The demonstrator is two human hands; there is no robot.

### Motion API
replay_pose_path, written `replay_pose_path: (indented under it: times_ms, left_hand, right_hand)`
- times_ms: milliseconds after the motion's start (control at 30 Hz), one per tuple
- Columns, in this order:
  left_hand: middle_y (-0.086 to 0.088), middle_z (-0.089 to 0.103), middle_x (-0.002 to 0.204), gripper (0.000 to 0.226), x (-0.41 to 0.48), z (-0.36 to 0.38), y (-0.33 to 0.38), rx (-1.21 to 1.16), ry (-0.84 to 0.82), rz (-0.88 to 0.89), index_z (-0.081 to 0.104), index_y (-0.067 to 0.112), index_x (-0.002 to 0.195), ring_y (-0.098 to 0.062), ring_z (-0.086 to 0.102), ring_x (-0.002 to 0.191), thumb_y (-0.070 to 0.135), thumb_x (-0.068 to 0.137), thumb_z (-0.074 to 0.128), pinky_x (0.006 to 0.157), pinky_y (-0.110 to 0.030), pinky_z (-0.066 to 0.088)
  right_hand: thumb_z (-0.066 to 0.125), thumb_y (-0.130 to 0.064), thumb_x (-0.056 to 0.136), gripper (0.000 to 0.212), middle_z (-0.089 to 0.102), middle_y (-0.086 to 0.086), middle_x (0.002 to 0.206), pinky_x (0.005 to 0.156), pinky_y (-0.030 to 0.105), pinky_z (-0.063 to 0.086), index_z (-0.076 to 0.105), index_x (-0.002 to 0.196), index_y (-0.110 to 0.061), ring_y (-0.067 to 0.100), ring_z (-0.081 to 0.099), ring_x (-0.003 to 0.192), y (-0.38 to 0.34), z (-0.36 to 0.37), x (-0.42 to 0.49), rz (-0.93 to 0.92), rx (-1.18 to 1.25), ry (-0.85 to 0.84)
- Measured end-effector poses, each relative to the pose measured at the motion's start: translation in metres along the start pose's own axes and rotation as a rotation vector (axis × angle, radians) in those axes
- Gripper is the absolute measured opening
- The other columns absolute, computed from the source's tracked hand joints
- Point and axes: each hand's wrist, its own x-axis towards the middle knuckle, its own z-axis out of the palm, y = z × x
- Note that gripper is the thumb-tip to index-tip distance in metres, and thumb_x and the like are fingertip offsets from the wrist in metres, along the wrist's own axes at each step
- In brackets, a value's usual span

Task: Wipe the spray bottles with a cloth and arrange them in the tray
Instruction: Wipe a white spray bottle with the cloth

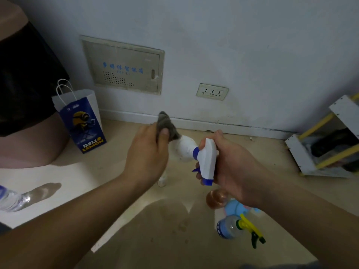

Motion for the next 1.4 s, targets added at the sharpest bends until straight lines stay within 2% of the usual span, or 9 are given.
replay_pose_path:
  times_ms: [100, 267, 367, 500, 700, 800, 1000, 1233, 1400]
  left_hand:
    - [0.001, 0.06, 0.089, 0.028, -0.001, -0.006, 0.007, -0.107, -0.013, -0.023, 0.059, 0.03, 0.098, -0.02, 0.06, 0.085, 0.043, 0.109, 0.036, 0.07, -0.034, 0.044]
    - [0.002, 0.057, 0.111, 0.044, -0.039, -0.012, 0.044, 0.088, -0.131, 0.563, 0.055, 0.023, 0.141, -0.018, 0.056, 0.091, 0.041, 0.101, 0.049, 0.073, -0.034, 0.05]
    - [-0.004, 0.054, 0.116, 0.047, -0.045, -0.006, 0.035, 0.169, -0.087, 0.661, 0.051, 0.019, 0.146, -0.021, 0.054, 0.088, 0.035, 0.101, 0.053, 0.065, -0.034, 0.051]
    - [-0.009, 0.057, 0.117, 0.038, -0.06, 0.003, 0.023, 0.212, -0.103, 0.754, 0.052, 0.014, 0.137, -0.022, 0.055, 0.087, 0.032, 0.104, 0.049, 0.067, -0.03, 0.049]
    - [0.005, 0.053, 0.106, 0.027, -0.067, 0.006, -0.012, 0.294, -0.406, 0.533, 0.056, 0.025, 0.118, -0.018, 0.057, 0.083, 0.043, 0.104, 0.04, 0.068, -0.039, 0.052]
    - [0.014, 0.054, 0.098, 0.019, -0.057, 0.003, -0.012, 0.116, -0.317, 0.253, 0.054, 0.035, 0.109, -0.01, 0.057, 0.079, 0.045, 0.105, 0.038, 0.067, -0.036, 0.051]
    - [0.005, 0.059, 0.099, 0.021, -0.029, -0.006, -0.01, -0.091, -0.08, -0.07, 0.055, 0.03, 0.109, -0.012, 0.059, 0.088, 0.042, 0.107, 0.038, 0.075, -0.037, 0.049]
    - [-0.002, 0.057, 0.134, 0.041, -0.052, -0.003, 0.026, 0.173, -0.136, 0.534, 0.057, 0.018, 0.14, -0.023, 0.054, 0.116, 0.033, 0.103, 0.048, 0.099, -0.041, 0.046]
    - [-0.001, 0.052, 0.15, 0.05, -0.044, -0.002, 0.011, 0.145, -0.19, 0.562, 0.046, 0.018, 0.152, -0.022, 0.047, 0.14, 0.035, 0.105, 0.042, 0.12, -0.053, 0.031]
  right_hand:
    - [0.034, -0.062, 0.102, 0.056, 0.065, 0.013, 0.096, 0.063, 0.036, 0.054, 0.064, 0.102, -0.015, 0.025, 0.063, 0.067, -0.001, -0.006, 0.0, -0.008, -0.008, -0.041]
    - [0.03, -0.057, 0.105, 0.056, 0.072, 0.016, 0.118, 0.09, 0.049, 0.055, 0.067, 0.122, -0.017, 0.03, 0.068, 0.102, 0.005, -0.002, 0.001, -0.058, 0.038, -0.144]
    - [0.025, -0.055, 0.106, 0.064, 0.069, 0.018, 0.128, 0.103, 0.057, 0.049, 0.063, 0.132, -0.01, 0.034, 0.065, 0.121, 0.004, 0.002, 0.0, -0.032, 0.104, -0.186]
    - [0.028, -0.066, 0.101, 0.071, 0.076, 0.01, 0.11, 0.091, 0.042, 0.051, 0.068, 0.113, -0.008, 0.023, 0.071, 0.105, 0.002, -0.001, -0.001, 0.011, 0.119, -0.153]
    - [0.066, -0.043, 0.094, 0.035, 0.06, 0.008, 0.084, 0.061, 0.032, 0.055, 0.057, 0.104, -0.011, 0.02, 0.058, 0.068, -0.011, -0.017, -0.001, -0.248, -0.324, 0.083]
    - [0.071, -0.036, 0.093, 0.023, 0.061, 0.009, 0.075, 0.049, 0.024, 0.05, 0.058, 0.094, -0.016, 0.016, 0.058, 0.056, -0.013, -0.027, 0.0, -0.359, -0.534, 0.15]
    - [0.067, -0.026, 0.097, 0.013, 0.062, 0.011, 0.071, 0.05, 0.029, 0.051, 0.058, 0.094, -0.016, 0.018, 0.057, 0.053, -0.006, -0.038, 0.006, -0.284, -0.48, 0.132]
    - [0.056, -0.026, 0.103, 0.023, 0.065, 0.016, 0.078, 0.053, 0.036, 0.05, 0.066, 0.106, -0.006, 0.026, 0.059, 0.059, 0.002, -0.025, 0.004, -0.203, -0.352, 0.075]
    - [0.051, -0.024, 0.106, 0.026, 0.061, 0.016, 0.076, 0.048, 0.032, 0.044, 0.063, 0.101, -0.001, 0.025, 0.052, 0.055, -0.002, -0.006, -0.008, -0.231, -0.171, -0.051]
